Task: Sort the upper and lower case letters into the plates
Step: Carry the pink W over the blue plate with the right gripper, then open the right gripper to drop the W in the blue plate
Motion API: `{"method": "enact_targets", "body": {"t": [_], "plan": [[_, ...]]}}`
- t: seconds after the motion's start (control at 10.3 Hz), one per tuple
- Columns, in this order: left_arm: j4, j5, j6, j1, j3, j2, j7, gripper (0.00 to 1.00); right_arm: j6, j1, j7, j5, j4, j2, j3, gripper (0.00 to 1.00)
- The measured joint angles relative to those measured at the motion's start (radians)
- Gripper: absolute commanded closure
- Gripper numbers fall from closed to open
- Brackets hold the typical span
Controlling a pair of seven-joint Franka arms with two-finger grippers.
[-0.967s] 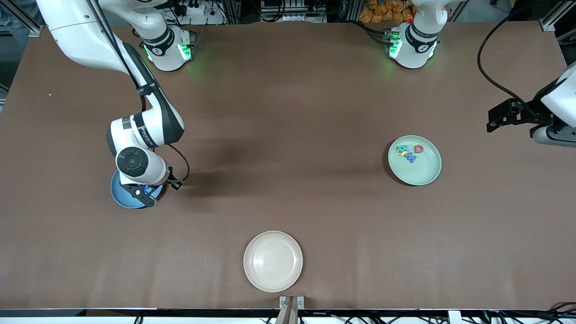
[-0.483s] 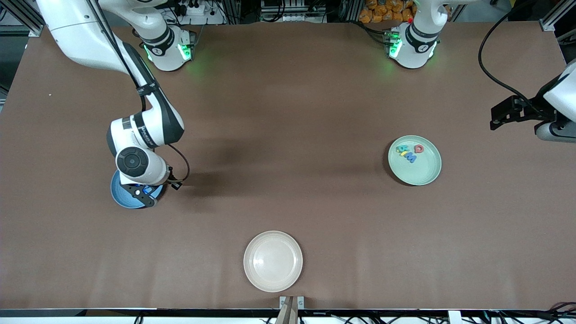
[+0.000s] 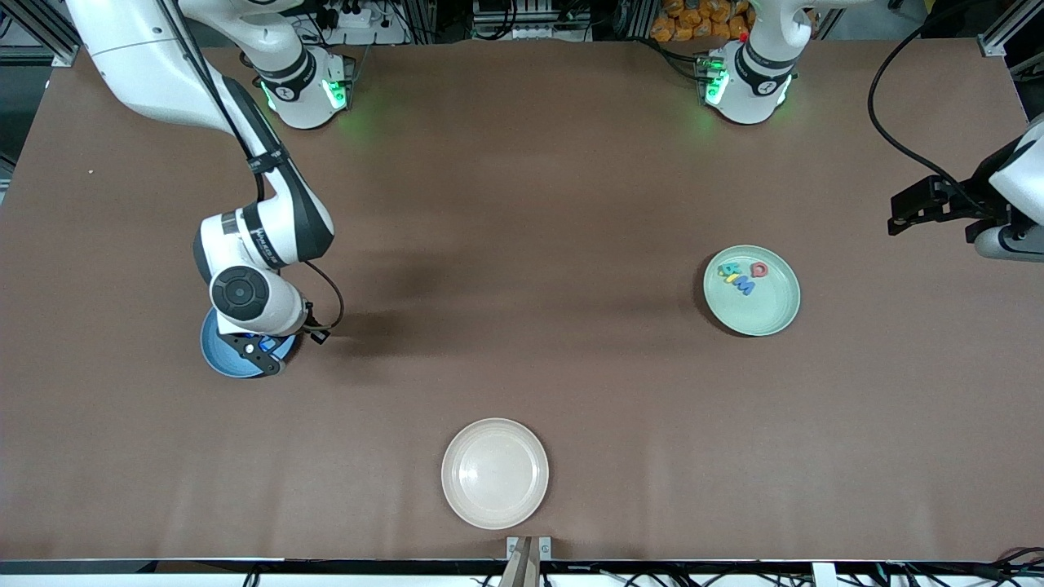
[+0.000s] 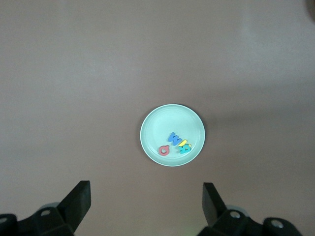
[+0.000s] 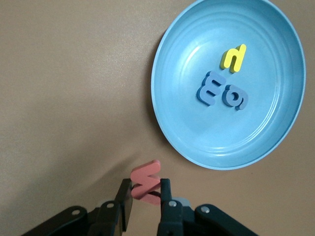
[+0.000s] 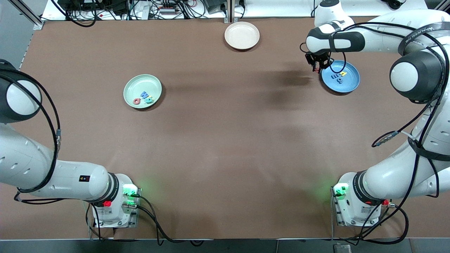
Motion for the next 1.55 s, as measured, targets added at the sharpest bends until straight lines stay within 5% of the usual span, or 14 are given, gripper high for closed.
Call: {"method": "enact_targets", "body": {"t": [0.97, 1.26, 1.35, 1.45, 1.55], "plan": [[-0.012, 0.0, -0.046, -0.002, 0.007, 0.001, 0.0, 0.0, -0.014, -0.017, 0.002, -0.049, 0.026, -0.057, 0.001, 1.0], [-0.058, 0.0, -0.056, -0.002, 0.007, -0.01, 0.0, 0.0, -0.019, -0.089, -0.015, -0.151, -0.028, -0.044, -0.004, 1.0], [-0.089, 0.0, -0.056, -0.002, 0.007, -0.028, 0.0, 0.0, -0.018, -0.107, -0.017, -0.177, -0.04, -0.037, -0.006, 0.67], [-0.121, 0.0, -0.053, -0.002, 0.006, -0.05, 0.0, 0.0, -0.016, -0.115, -0.017, -0.192, -0.044, -0.032, -0.013, 0.04], [-0.151, 0.0, -0.045, -0.003, 0.006, -0.073, 0.0, 0.0, -0.016, -0.116, -0.018, -0.195, -0.044, -0.031, -0.018, 0.0]]}}
